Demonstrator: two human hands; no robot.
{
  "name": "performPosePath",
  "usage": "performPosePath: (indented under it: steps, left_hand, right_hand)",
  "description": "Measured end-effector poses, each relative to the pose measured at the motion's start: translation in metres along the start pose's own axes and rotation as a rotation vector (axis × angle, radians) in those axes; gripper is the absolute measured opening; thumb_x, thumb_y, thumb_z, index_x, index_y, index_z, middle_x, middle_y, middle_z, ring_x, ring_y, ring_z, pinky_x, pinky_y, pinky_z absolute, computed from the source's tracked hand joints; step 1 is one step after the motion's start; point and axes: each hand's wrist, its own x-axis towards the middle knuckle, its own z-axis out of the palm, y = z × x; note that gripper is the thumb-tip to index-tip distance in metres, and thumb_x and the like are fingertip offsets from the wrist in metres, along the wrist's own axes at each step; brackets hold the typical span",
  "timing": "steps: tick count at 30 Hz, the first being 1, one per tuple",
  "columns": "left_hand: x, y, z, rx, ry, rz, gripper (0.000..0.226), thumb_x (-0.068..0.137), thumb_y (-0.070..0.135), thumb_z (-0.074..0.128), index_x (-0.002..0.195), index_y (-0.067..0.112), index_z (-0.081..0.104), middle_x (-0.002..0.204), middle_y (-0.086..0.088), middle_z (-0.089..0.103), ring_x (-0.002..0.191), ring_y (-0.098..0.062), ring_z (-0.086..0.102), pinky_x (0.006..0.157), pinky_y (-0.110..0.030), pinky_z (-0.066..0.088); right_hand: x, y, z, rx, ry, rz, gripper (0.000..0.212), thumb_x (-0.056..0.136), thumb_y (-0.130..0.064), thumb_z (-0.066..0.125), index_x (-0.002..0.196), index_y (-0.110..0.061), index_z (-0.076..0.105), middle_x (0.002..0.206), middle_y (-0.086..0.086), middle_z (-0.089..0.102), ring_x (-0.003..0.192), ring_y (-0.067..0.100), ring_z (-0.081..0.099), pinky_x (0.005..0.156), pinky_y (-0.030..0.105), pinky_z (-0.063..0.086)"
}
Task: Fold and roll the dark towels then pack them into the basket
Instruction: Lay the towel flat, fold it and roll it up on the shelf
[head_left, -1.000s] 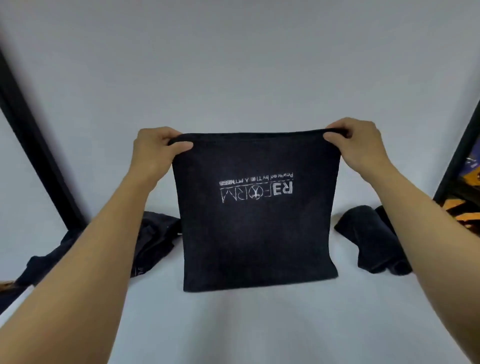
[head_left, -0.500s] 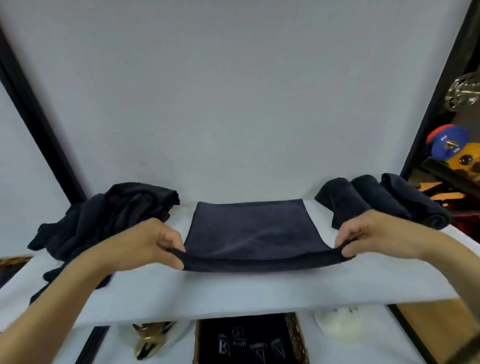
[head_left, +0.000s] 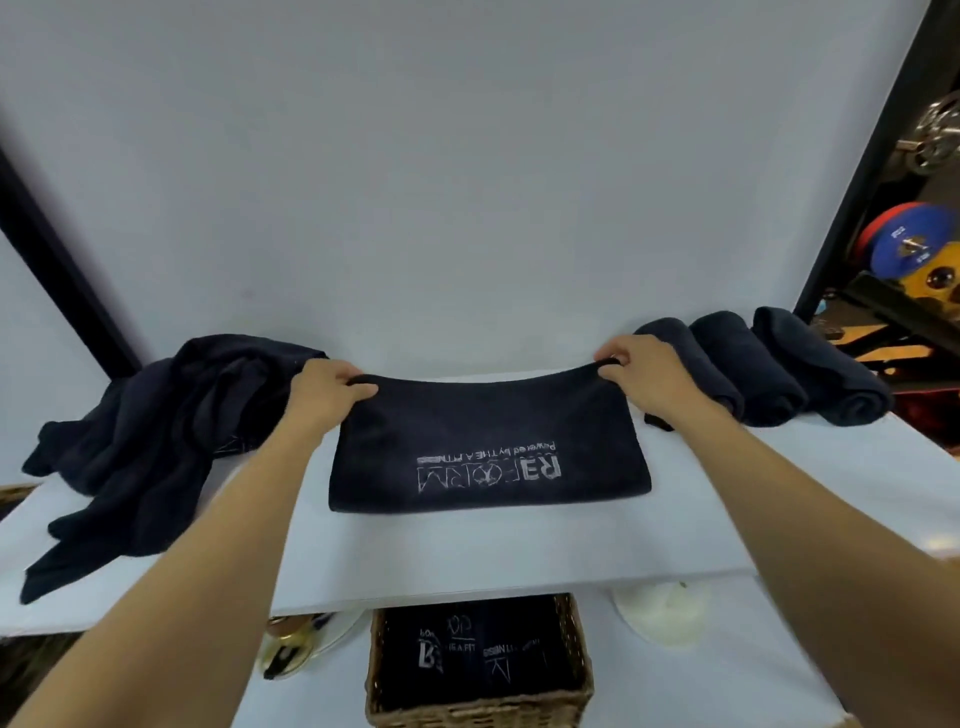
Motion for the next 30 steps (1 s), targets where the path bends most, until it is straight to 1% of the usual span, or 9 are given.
performPosePath:
  steps: [4, 11, 14, 16, 18, 20, 22, 26, 30]
  left_hand:
    - [0.007, -0.014, 0.035, 0.095, 0.208, -0.039, 0.017, 0.089, 0.015, 0.067, 0.102, 0.005, 0.07, 0.098, -0.013, 0.068, 0.092, -0.026, 0.06, 0.078, -0.029, 0.042]
    - [0.01, -0.027, 0.039, 0.091, 0.281, -0.063, 0.019, 0.092, 0.013, 0.065, 0.108, 0.004, 0.066, 0.101, -0.014, 0.067, 0.091, -0.023, 0.057, 0.076, -0.029, 0.04]
    - [0.007, -0.026, 0.047, 0.356, 0.285, 0.065, 0.028, 0.094, 0.016, 0.061, 0.12, 0.005, 0.062, 0.117, -0.016, 0.065, 0.106, -0.031, 0.059, 0.086, -0.037, 0.045]
    - [-0.004, -0.013, 0.065, 0.465, 0.187, 0.281, 0.041, 0.096, 0.029, 0.057, 0.132, 0.009, 0.055, 0.133, -0.013, 0.057, 0.121, -0.033, 0.052, 0.101, -0.044, 0.041]
    - [-0.022, -0.008, 0.085, 0.518, -0.086, 0.399, 0.056, 0.099, 0.046, 0.043, 0.146, 0.017, 0.039, 0.152, -0.006, 0.039, 0.14, -0.027, 0.035, 0.115, -0.045, 0.027]
    - [-0.031, -0.022, 0.091, 0.676, -0.281, 0.387, 0.066, 0.098, 0.06, 0.022, 0.155, 0.028, 0.016, 0.163, 0.004, 0.011, 0.15, -0.018, 0.008, 0.122, -0.042, 0.005]
    - [-0.023, -0.041, 0.076, 0.741, -0.291, 0.318, 0.069, 0.094, 0.065, 0.012, 0.155, 0.033, 0.007, 0.164, 0.007, 0.002, 0.15, -0.015, -0.002, 0.122, -0.041, -0.003]
    - [-0.031, -0.05, 0.047, 0.813, -0.168, 0.199, 0.072, 0.093, 0.067, 0.016, 0.154, 0.028, 0.018, 0.162, 0.0, 0.016, 0.148, -0.025, 0.015, 0.118, -0.048, 0.016]
    - [-0.063, -0.042, 0.029, 0.695, 0.013, -0.033, 0.067, 0.091, 0.056, 0.051, 0.142, 0.016, 0.033, 0.119, -0.011, 0.057, 0.108, -0.032, 0.053, 0.084, -0.04, 0.045]
  right_hand:
    - [0.017, 0.013, 0.041, -0.136, 0.035, 0.003, 0.022, 0.097, -0.014, 0.052, 0.117, -0.015, 0.062, 0.114, 0.006, 0.064, 0.104, 0.026, 0.059, 0.089, 0.035, 0.049]
    - [0.031, 0.02, 0.052, -0.209, 0.087, 0.042, 0.023, 0.098, -0.011, 0.051, 0.12, -0.014, 0.058, 0.114, 0.007, 0.064, 0.099, 0.026, 0.06, 0.084, 0.043, 0.054]
    - [0.022, 0.009, 0.062, -0.429, 0.08, -0.031, 0.034, 0.096, -0.01, 0.052, 0.13, -0.013, 0.054, 0.128, 0.009, 0.055, 0.108, 0.029, 0.056, 0.089, 0.043, 0.05]
    - [0.006, -0.012, 0.081, -0.398, 0.052, -0.252, 0.039, 0.098, -0.026, 0.052, 0.135, -0.016, 0.052, 0.139, 0.006, 0.051, 0.122, 0.028, 0.051, 0.103, 0.041, 0.041]
    - [-0.009, -0.026, 0.106, -0.376, -0.134, -0.364, 0.049, 0.1, -0.044, 0.041, 0.145, -0.023, 0.041, 0.152, 0.002, 0.039, 0.139, 0.023, 0.036, 0.116, 0.042, 0.024]
    - [-0.013, -0.019, 0.117, -0.461, -0.29, -0.293, 0.058, 0.101, -0.055, 0.024, 0.153, -0.029, 0.024, 0.161, -0.003, 0.02, 0.149, 0.018, 0.014, 0.121, 0.044, 0.007]
    - [0.0, 0.001, 0.109, -0.538, -0.317, -0.203, 0.064, 0.099, -0.061, 0.013, 0.155, -0.031, 0.017, 0.163, -0.004, 0.012, 0.15, 0.019, 0.005, 0.121, 0.045, 0.001]
    - [0.023, 0.02, 0.084, -0.552, -0.317, -0.048, 0.063, 0.098, -0.062, 0.018, 0.152, -0.03, 0.025, 0.161, -0.003, 0.019, 0.148, 0.023, 0.013, 0.118, 0.053, 0.01]
    - [0.041, 0.013, 0.068, -0.444, -0.3, 0.002, 0.054, 0.09, -0.055, 0.052, 0.135, -0.026, 0.05, 0.141, 0.0, 0.049, 0.128, 0.024, 0.044, 0.104, 0.046, 0.036]
